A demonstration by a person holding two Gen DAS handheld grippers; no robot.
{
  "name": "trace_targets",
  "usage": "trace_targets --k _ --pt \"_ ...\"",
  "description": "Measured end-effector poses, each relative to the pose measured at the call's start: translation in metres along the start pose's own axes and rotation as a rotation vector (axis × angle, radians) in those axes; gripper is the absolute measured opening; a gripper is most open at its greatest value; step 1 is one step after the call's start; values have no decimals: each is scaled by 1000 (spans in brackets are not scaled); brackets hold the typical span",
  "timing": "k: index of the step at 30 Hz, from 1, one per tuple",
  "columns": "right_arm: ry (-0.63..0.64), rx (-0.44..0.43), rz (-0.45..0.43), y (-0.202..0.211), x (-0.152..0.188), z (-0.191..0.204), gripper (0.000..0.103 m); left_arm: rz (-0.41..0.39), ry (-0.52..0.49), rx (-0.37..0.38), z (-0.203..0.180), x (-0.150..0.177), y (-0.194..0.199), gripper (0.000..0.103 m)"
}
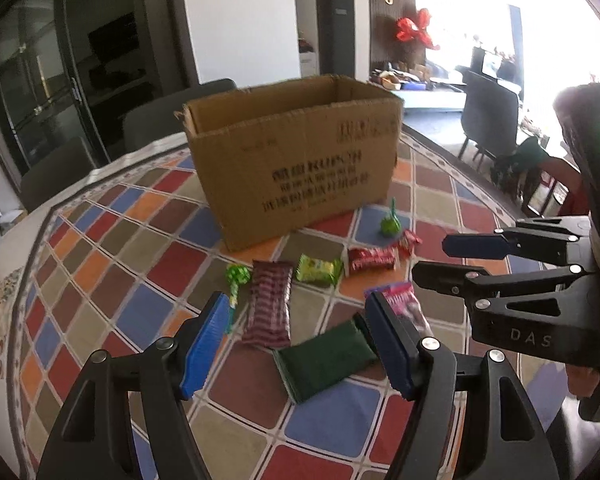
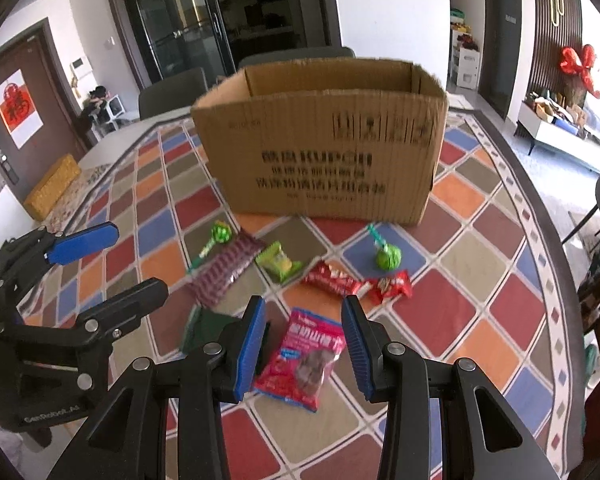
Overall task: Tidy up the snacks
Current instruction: 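Withdraw both open tools from the box back to the snacks, then move the left tool onto the dark green packet while the right tool approaches the red hawthorn packet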
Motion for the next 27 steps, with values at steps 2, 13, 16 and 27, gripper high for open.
trace_targets --k 2,13,16,27 --pt "2 4 6 -3 6 1 40 13 -33 12 -4 9 -4 69" --pt "-9 17 74 -20 41 5 53 114 -167 123 -23 44 -28 79" --pt "-16 37 71 -23 44 2 55 148 -220 143 -25 51 -38 82" --pt "-55 62 125 -41 55 -5 55 221 -361 183 -37 65 -65 82"
Point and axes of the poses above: each gripper's, at about its wrist camera, not at the fingertips, and y roughly against the way its jaws point, z to its left, x to its underside, the point moved 8 cm from there along -y, roughly the way its jaws point, and after that the axes turned 9 degrees about -z, right-handed, at the moved point
